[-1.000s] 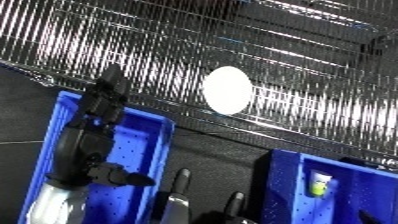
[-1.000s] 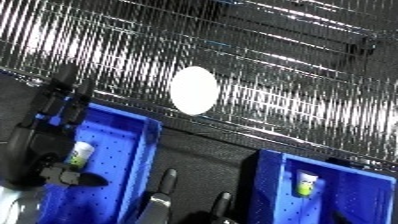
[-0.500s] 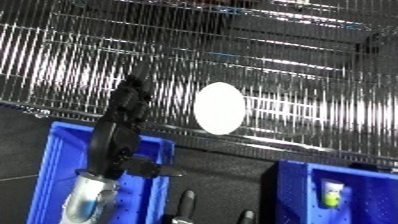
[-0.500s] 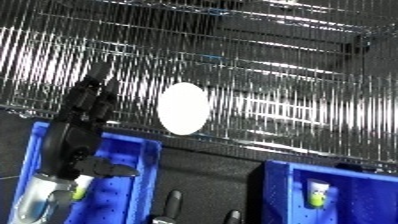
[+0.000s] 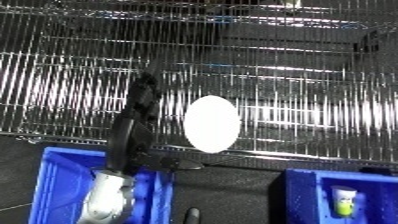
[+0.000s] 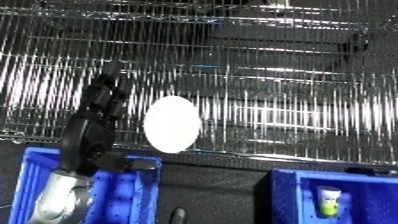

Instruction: Pick up the object and place it into the box

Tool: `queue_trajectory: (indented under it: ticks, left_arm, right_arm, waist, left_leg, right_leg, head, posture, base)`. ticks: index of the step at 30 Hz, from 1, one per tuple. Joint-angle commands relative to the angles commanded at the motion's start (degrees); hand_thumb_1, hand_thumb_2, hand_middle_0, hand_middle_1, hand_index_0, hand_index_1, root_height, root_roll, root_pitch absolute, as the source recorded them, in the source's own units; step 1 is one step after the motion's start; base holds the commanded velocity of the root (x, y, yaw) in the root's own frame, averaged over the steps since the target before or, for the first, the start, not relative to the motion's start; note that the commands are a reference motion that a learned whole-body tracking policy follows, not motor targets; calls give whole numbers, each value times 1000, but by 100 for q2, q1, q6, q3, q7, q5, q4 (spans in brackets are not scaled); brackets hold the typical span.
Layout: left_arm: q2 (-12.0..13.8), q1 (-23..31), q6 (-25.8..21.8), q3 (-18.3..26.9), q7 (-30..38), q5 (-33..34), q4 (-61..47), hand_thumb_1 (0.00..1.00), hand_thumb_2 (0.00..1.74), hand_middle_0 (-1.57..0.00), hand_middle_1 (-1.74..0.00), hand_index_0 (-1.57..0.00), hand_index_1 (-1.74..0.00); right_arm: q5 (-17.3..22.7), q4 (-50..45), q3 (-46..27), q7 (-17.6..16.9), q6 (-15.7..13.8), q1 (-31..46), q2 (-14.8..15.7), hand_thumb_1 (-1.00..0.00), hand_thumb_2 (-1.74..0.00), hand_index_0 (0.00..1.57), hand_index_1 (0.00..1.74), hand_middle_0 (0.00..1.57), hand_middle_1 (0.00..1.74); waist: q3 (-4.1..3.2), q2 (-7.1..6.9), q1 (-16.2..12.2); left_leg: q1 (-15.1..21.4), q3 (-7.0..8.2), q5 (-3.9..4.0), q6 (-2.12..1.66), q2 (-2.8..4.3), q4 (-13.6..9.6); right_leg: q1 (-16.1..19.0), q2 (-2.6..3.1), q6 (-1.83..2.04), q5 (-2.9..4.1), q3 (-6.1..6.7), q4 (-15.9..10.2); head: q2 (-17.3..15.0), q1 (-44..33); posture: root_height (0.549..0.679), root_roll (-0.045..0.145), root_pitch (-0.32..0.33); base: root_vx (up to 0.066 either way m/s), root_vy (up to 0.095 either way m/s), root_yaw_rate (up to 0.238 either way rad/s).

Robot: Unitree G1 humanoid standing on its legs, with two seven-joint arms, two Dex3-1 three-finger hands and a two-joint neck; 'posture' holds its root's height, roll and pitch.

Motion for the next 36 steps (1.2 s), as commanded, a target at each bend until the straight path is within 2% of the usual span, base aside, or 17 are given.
queue_trajectory:
  ticks: [8, 15, 27, 35, 36]
  left_arm:
    - [-20, -517, 19, -99, 9, 47, 503, 0, 0, 0, 0, 0, 0]
    - [-70, -823, 80, -209, -100, 22, 903, 0, 0, 0, 0, 0, 0]
    - [-171, -1086, 277, -419, -259, -68, 1338, 600, 1044, -942, -1044, -942, -1044]
    - [-193, -1098, 250, -461, -361, -121, 1444, 1000, 1740, -1570, -1740, -1570, -1740]
    - [-187, -1090, 243, -454, -372, -130, 1455, 1000, 1740, -1570, -1740, -1570, -1740]
  right_arm:
    - [151, -283, 140, -128, -69, -19, 17, 0, 0, 0, 0, 0, 0]
    - [259, -557, 274, -238, -180, -56, 49, 0, 0, 0, 0, 0, 0]
    - [357, -761, 385, -390, -210, -107, 119, 0, 0, 0, 0, 0, 0]
    - [353, -715, 393, -410, -197, -126, 163, 0, 0, 0, 0, 0, 0]
    - [358, -697, 387, -412, -183, -131, 166, 0, 0, 0, 0, 0, 0]
  waist:
    - [0, -116, -147]
    - [0, -206, -237]
    - [0, -264, -349]
    - [0, -229, -356]
    - [0, -219, -352]
  left_leg:
    - [-336, -17, -74, 9, 27, 215]
    - [-484, -34, -98, -3, 70, 274]
    - [-483, -21, -126, -20, 107, 254]
    - [-348, -10, -101, -41, 111, 128]
    - [-324, -10, -94, -45, 109, 102]
  right_leg:
    - [-334, 54, 0, -16, -7, 187]
    - [-481, 75, 0, -19, -37, 234]
    - [-495, 91, -19, -42, -39, 198]
    - [-390, 84, -38, -59, -28, 101]
    - [-371, 82, -42, -61, -26, 83]
  head:
    - [135, -40]
    - [192, -11]
    - [217, -103]
    - [145, -131]
    - [147, -133]
  posture:
    - [623, -44, 97]
    - [622, -45, 117]
    - [623, -42, 128]
    - [626, -36, 126]
    - [627, -35, 125]
  base:
    - [-29, 2, -33]
    - [-19, -19, -3]
    - [-10, -11, -8]
    - [-2, -14, 11]
    - [-1, -16, 27]
